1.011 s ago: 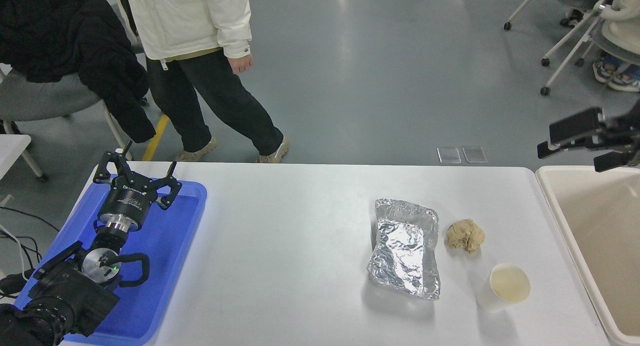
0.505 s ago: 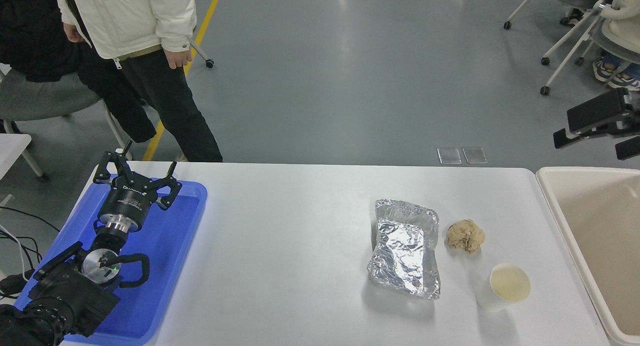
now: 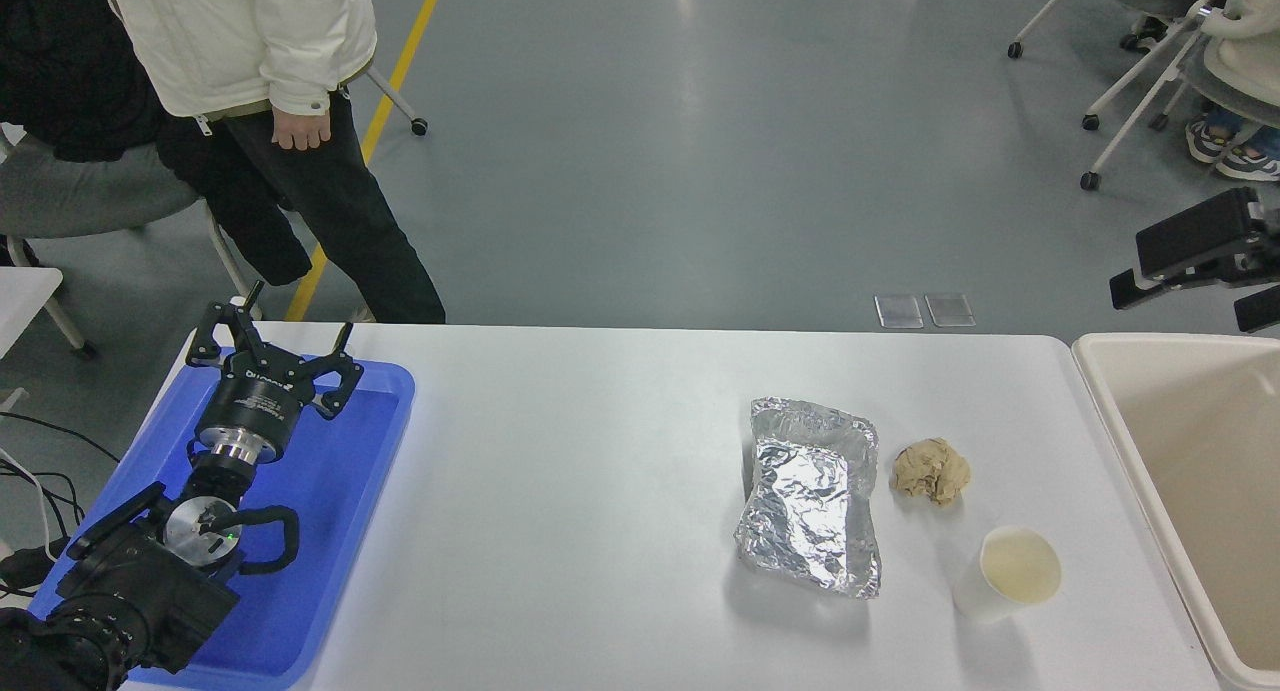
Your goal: Pick up paper cup place in dustbin
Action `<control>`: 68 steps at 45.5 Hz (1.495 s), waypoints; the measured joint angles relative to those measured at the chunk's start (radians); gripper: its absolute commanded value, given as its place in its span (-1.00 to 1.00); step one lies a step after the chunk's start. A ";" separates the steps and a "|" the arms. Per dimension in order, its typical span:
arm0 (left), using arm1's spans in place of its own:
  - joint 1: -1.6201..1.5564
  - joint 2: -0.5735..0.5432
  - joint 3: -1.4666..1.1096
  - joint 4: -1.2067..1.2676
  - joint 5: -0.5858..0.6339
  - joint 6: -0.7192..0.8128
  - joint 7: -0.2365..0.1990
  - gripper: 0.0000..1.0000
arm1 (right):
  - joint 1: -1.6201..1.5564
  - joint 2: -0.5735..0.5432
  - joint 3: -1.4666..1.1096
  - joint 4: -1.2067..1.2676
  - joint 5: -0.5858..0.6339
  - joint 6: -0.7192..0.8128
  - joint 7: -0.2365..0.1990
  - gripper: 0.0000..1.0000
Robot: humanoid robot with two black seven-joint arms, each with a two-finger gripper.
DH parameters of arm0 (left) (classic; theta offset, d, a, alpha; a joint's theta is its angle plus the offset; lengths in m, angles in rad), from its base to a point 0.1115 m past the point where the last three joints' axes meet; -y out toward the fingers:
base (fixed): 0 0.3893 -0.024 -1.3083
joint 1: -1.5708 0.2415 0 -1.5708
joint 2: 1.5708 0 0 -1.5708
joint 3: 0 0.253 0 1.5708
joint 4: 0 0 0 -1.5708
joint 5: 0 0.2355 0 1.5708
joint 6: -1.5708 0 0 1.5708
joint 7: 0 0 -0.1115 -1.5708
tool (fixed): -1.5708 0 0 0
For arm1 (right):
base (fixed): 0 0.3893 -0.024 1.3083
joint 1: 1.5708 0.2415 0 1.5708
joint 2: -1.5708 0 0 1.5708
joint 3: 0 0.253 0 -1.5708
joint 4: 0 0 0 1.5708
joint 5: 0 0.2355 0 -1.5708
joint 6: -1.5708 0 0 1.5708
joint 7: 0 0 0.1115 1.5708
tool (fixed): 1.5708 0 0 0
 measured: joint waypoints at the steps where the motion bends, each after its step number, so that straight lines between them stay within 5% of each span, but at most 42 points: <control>1: 0.000 0.000 0.000 0.000 0.000 0.000 0.000 1.00 | -0.001 0.000 0.000 0.000 0.000 0.000 0.000 1.00; 38: 0.000 0.000 0.000 0.000 0.000 0.000 0.000 1.00 | -0.053 -0.100 -0.063 0.022 -0.057 -0.006 0.000 0.90; 68: 0.000 0.000 0.000 0.000 0.000 0.000 -0.001 1.00 | -0.589 -0.140 0.048 0.017 -0.124 -0.391 0.004 0.90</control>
